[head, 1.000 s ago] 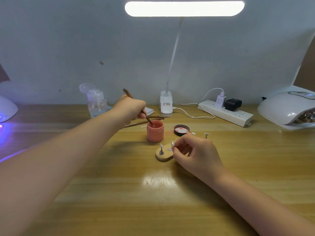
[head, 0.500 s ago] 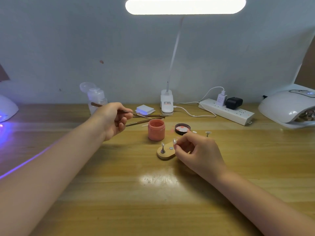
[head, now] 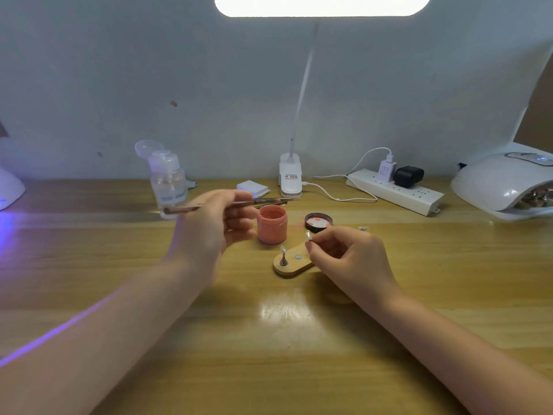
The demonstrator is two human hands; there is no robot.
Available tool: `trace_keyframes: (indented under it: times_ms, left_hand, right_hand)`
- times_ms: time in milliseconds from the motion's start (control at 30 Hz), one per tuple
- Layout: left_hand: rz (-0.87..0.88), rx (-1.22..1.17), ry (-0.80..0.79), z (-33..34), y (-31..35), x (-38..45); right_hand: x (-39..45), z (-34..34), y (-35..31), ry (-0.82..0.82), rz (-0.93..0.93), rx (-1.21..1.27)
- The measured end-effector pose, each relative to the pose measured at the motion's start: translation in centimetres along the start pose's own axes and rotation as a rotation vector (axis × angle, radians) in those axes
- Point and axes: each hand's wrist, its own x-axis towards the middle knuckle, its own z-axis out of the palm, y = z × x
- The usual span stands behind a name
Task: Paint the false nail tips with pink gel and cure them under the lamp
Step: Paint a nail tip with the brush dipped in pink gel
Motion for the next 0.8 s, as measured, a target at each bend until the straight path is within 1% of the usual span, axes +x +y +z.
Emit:
trace_keyframes:
  times_ms: [133, 200, 367, 500, 700, 800]
  left_hand:
    - [0.403, 0.290, -0.170, -0.5, -2.3, -3.4]
    - [0.497, 0.397, -0.221, -0.7, -2.8, -4.1]
    - [0.589, 0.483, -0.265, -0.8, -3.3, -4.2]
    - [0.616, 0.506, -0.302, -0.8, -3.4, -4.3]
    - [0.548, 0.465, -0.350, -0.8, -3.4, -4.4]
    - [0.555, 0.421, -0.336, -0.8, -3.3, -4.5]
  right_hand:
    - [0.0, 0.0, 0.1, 0.043, -0.010, 0.001]
    - [0.0, -0.1, 0.1, 0.047, -0.022, 0.000]
    - [-0.1, 0.1, 0.1, 0.049, -0.054, -0.005]
    - [-0.1, 0.0, 0.1, 0.060, -0.077, -0.016]
    - [-0.1, 0.0, 0.1, 0.055, -0.090, -0.017]
    - [-0.1, 0.0, 0.1, 0.058, -0.088, -0.006]
